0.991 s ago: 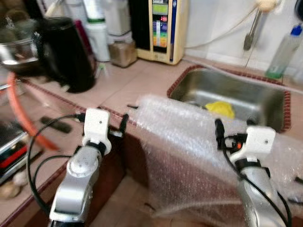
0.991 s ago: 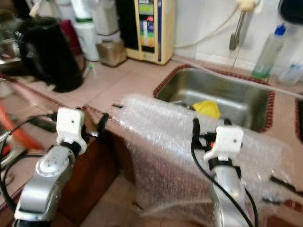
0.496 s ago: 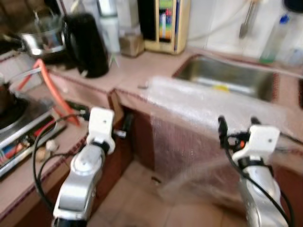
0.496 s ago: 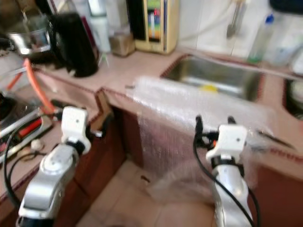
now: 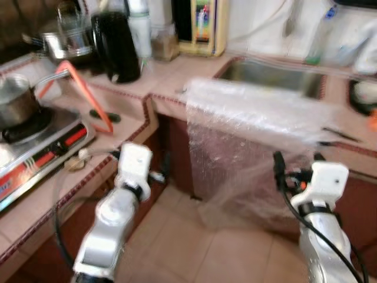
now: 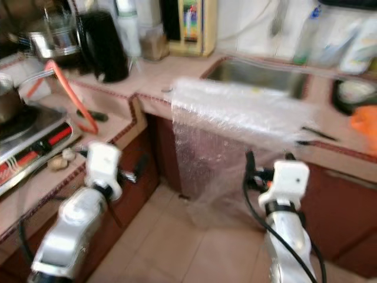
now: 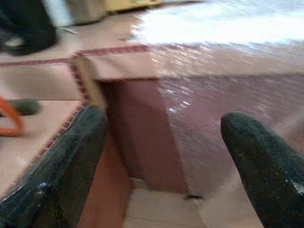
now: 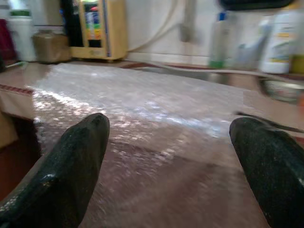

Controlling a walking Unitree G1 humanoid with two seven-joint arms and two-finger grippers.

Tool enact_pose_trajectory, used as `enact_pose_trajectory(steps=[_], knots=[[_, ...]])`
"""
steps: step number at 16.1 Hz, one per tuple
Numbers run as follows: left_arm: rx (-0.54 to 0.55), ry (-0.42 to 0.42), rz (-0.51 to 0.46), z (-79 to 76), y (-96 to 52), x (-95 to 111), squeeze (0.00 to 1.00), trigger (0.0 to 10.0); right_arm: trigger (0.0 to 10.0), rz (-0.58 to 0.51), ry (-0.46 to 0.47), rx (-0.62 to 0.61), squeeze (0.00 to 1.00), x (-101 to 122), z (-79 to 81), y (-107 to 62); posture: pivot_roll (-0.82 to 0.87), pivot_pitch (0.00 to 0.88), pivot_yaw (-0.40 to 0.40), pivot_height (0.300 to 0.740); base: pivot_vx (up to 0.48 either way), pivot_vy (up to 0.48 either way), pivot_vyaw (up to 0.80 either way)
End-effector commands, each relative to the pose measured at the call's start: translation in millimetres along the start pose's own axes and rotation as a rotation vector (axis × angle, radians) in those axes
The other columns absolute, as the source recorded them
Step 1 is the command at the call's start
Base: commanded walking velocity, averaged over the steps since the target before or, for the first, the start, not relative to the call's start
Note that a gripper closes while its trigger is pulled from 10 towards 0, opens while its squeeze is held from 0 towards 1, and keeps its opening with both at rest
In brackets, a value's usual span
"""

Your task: Kitchen organization

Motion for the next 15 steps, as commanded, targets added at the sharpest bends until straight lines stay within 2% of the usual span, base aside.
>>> enact_pose_trajectory(steps=[1, 4, 5, 7, 8, 10, 12, 13, 15], knots=[[0.012, 0.017, 0.032, 4.5, -0.4, -12.2, 0.0, 10.0, 10.0, 0.033, 0.012, 0.001, 0.0, -11.1, 0.7, -1.6, -0.02, 0.012, 0.04, 0.74, 0.0, 0.0, 0.0], [-0.002, -0.014, 0.129, 4.3, -4.4, -52.0, 0.0, 10.0, 10.0, 0.129, 0.007, -0.021, 0.0, -43.7, -5.6, -5.4, -0.04, 0.029, 0.013, 0.74, 0.0, 0.0, 0.0], [0.0, -0.028, 0.171, 5.0, -5.7, -68.9, 0.0, 10.0, 10.0, 0.191, -0.012, -0.018, 0.0, -63.9, -6.7, -9.6, -0.06, 0.033, -0.003, 0.74, 0.0, 0.0, 0.0], [-0.025, -0.007, 0.249, -0.1, -6.9, -99.0, 0.0, 10.0, 10.0, 0.318, 0.001, 0.001, 0.0, -104.4, -1.8, -21.7, -0.07, 0.031, -0.006, 0.74, 0.0, 0.0, 0.0], [-0.032, 0.001, 0.259, -1.8, -7.1, -102.8, 0.0, 10.0, 10.0, 0.337, -0.003, 0.007, 0.0, -110.4, -0.7, -23.9, -0.07, 0.031, -0.006, 0.74, 0.0, 0.0, 0.0], [-0.105, 0.044, 0.36, -12.6, -10.0, -137.4, 0.0, 10.0, 10.0, 0.406, -0.044, 0.083, 0.0, -136.9, 19.8, -33.5, -0.08, 0.019, -0.006, 0.74, 0.0, 0.0, 0.0], [-0.114, 0.077, 0.434, -12.9, -14.5, -157.2, 0.0, 10.0, 10.0, 0.441, -0.04, 0.121, 0.0, -150.8, 32.3, -38.4, -0.09, 0.012, 0.006, 0.74, 0.0, 0.0, 0.0], [-0.131, 0.104, 0.481, -14.0, -20.5, -169.4, 0.0, 10.0, 10.0, 0.489, -0.063, 0.149, 0.0, -165.8, 38.1, -46.2, -0.09, 0.007, 0.01, 0.74, 0.0, 0.0, 0.0], [-0.123, 0.028, 0.655, -11.4, -45.8, -204.7, 0.0, 10.0, 10.0, 0.711, -0.058, 0.142, 0.0, -213.0, 33.8, -81.1, -0.11, 0.0, 0.035, 0.74, 0.0, 0.0, 0.0]])
Point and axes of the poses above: a point about 5 cm out from each wrist's last joint towards the gripper, its own y axis pointing out of the wrist towards the gripper, its own x axis along the axis of the wrist's last joint, z = x × y, the point moved 6 cm from there along y, pointing out of the wrist towards the gripper, and after that the axes turned 2 degrees about y, right-handed, at the moved point
